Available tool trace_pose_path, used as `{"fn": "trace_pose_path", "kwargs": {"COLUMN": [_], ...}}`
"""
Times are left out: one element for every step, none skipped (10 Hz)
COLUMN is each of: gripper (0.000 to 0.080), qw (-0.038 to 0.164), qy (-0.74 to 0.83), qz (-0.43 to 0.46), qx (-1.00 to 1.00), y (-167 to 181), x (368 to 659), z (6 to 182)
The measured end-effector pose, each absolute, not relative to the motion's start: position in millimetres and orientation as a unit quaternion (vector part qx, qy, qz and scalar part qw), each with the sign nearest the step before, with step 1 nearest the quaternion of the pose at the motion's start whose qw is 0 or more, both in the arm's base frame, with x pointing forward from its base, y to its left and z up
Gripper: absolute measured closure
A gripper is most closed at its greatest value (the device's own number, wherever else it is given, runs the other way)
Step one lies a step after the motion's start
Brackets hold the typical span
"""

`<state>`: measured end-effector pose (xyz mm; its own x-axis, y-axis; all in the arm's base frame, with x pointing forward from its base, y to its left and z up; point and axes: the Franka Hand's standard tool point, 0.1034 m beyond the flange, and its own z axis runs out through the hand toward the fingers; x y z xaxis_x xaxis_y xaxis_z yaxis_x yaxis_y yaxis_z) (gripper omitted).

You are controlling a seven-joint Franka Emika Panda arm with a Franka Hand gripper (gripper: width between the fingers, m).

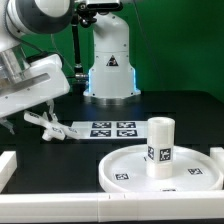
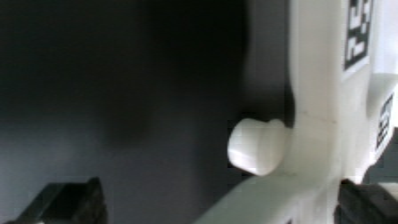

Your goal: Assemble round table

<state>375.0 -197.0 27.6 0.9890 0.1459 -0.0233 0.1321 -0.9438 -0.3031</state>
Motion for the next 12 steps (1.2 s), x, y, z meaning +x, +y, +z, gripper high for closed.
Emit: {"fn": "trace_pose_path", "kwargs": {"gripper": [0.0151,0.0151,0.0151,0.0151,0.0151,0.0151,0.0151,0.0151,0.0151,0.0151,0.0151,0.0151], "qw": [0.149,0.147,0.143,0.139,0.146,0.149,0.149,0.150,0.150,0.150,0.150,0.123], "qy": [-0.055,-0.039,-0.026,-0.030,-0.033,-0.036,-0.033,-0.033,-0.033,-0.033,-0.032,0.017], "qz": [0.023,0.022,0.020,0.017,0.016,0.011,0.007,0.010,0.012,0.012,0.012,0.013], "qx": [-0.987,-0.988,-0.989,-0.990,-0.989,-0.988,-0.988,-0.988,-0.988,-0.988,-0.988,-0.992], "y": [-195.9,-195.5,-197.0,-199.0,-201.2,-208.2,-207.0,-206.3,-206.3,-206.3,-206.2,-208.2], "x": [376.8,379.3,381.6,383.9,387.1,395.4,394.7,392.8,392.5,392.5,392.6,399.6], "z": [29.1,33.5,40.1,48.6,58.8,73.2,77.5,74.9,73.7,73.7,73.7,76.5]}}
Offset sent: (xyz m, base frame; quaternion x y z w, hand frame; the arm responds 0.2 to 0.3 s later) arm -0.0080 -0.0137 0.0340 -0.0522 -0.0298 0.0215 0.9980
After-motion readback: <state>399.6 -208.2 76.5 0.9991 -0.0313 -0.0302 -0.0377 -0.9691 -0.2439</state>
